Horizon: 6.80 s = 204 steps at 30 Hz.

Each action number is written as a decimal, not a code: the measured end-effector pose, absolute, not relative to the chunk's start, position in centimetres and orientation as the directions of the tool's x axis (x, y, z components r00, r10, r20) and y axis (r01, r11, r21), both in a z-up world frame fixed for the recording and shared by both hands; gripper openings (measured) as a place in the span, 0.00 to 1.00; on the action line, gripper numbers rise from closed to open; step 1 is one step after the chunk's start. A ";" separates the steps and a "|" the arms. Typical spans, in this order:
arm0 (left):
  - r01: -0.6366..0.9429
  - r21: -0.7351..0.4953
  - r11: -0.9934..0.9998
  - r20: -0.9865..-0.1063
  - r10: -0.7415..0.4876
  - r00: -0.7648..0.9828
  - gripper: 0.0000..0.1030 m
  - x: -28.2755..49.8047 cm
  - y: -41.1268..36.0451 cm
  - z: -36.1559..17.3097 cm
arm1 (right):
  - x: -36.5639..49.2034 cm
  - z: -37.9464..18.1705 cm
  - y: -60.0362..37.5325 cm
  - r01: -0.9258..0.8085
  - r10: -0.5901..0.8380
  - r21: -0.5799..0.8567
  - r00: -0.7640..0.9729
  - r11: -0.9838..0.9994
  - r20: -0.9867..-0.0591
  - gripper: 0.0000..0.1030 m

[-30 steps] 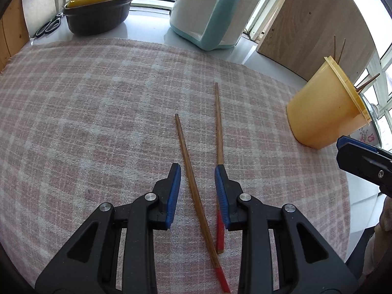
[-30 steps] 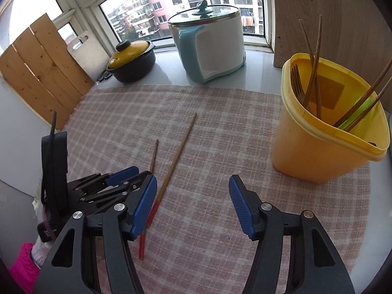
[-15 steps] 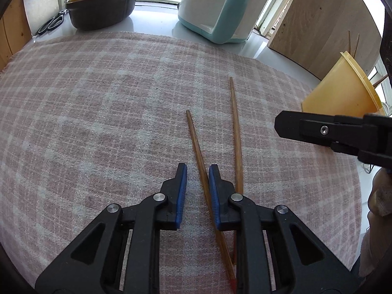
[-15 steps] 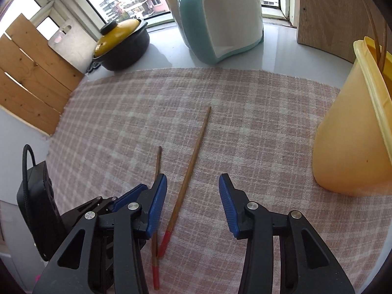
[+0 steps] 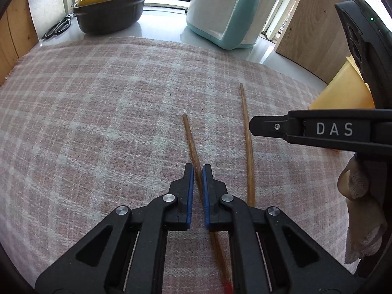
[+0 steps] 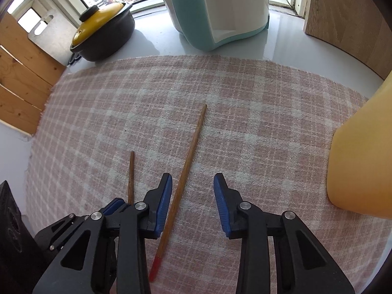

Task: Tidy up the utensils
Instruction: 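Close the left gripper on a chopstick while the right gripper grasps the other chopstick, then lift and carry both chopsticks upright with both tools over the yellow container, then lower the chopsticks into the container and open both grippers releasing them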

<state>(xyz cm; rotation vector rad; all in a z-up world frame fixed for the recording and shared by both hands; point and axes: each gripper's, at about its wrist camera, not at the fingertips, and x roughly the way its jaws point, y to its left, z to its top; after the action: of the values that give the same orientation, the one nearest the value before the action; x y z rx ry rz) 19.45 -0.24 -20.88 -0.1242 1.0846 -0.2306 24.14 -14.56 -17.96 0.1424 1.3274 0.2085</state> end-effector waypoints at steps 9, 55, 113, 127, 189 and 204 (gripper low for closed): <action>0.094 -0.239 0.966 -0.858 -0.256 0.446 0.05 19.3 2.1 -20.9 | 25.7 -19.0 -12.2 -0.099 0.176 0.157 0.215 0.983 -0.961 0.26; 0.090 -0.311 0.946 -0.805 -0.313 0.504 0.04 15.6 2.2 -16.9 | 18.3 -14.7 -16.4 -0.236 0.249 0.179 0.310 0.955 -0.918 0.04; 0.439 -0.298 0.848 -0.549 -0.528 0.648 0.04 11.0 -9.4 -1.7 | 8.2 0.6 -27.9 -0.118 0.191 0.152 0.697 0.981 -0.691 0.04; 0.500 -0.299 0.813 -0.489 -0.581 0.651 0.04 13.5 -12.9 1.5 | 8.9 4.0 -31.8 -0.064 0.152 0.159 0.761 0.985 -0.631 0.04; 0.495 -0.240 0.835 -0.581 -0.532 0.617 0.04 19.8 -18.8 -0.8 | 18.7 0.0 -34.9 -0.018 0.061 0.068 0.705 0.998 -0.707 0.04; 0.496 -0.227 0.838 -0.580 -0.525 0.622 0.27 17.5 -17.8 -0.5 | 16.4 0.5 -34.6 0.005 0.036 0.056 0.714 0.998 -0.700 0.31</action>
<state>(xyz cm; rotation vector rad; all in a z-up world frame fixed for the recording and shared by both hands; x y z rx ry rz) 17.51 -17.83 -0.51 -0.0458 0.6812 -0.5870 16.39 -34.57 0.50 0.0553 0.7762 0.0170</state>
